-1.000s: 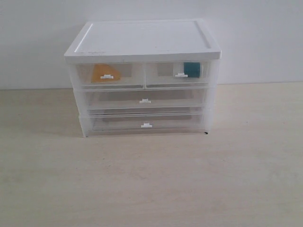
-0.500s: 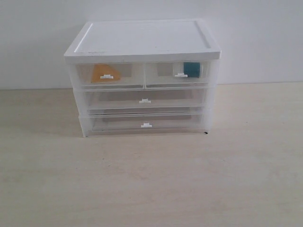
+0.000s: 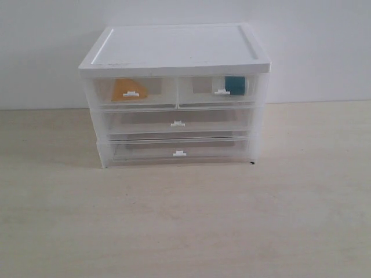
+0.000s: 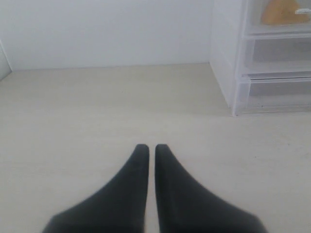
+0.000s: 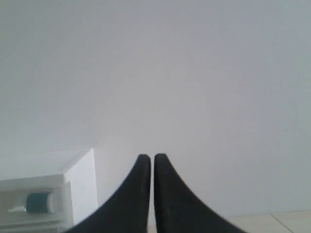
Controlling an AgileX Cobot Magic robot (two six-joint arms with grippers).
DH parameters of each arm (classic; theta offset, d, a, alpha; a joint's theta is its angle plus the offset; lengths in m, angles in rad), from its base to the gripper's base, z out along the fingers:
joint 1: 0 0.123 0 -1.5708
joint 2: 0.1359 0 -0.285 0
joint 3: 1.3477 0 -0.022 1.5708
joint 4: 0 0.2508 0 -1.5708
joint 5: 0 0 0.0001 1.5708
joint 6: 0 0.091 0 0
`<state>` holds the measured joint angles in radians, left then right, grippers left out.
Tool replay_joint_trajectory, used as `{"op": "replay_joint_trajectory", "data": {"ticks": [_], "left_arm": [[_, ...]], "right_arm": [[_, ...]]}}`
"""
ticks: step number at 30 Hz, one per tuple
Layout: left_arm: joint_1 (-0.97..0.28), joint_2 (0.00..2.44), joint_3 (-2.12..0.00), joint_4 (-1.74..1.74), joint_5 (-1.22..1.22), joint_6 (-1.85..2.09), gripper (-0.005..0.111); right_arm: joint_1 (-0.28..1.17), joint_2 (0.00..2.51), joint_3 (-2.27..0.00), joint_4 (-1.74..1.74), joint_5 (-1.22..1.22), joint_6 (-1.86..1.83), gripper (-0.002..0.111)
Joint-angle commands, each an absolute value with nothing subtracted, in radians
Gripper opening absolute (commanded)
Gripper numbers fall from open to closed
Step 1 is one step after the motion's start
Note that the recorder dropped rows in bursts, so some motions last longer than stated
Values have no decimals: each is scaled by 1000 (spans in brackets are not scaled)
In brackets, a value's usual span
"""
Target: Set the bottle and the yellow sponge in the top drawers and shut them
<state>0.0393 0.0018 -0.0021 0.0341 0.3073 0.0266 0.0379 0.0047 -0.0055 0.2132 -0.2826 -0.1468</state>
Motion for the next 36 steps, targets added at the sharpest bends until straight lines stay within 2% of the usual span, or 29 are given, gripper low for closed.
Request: {"op": "replay_joint_trajectory", "data": {"ticks": [1,11,36], "left_arm": [[42,0,0,39,308,31,4],[42,0,0,39,308,31,4],[42,0,0,39,308,31,4]], "right_arm": [[30,0,0,37,-157,-90,0],[30,0,0,0,309,-58,0],[30,0,0,0,335,-51,0]]}}
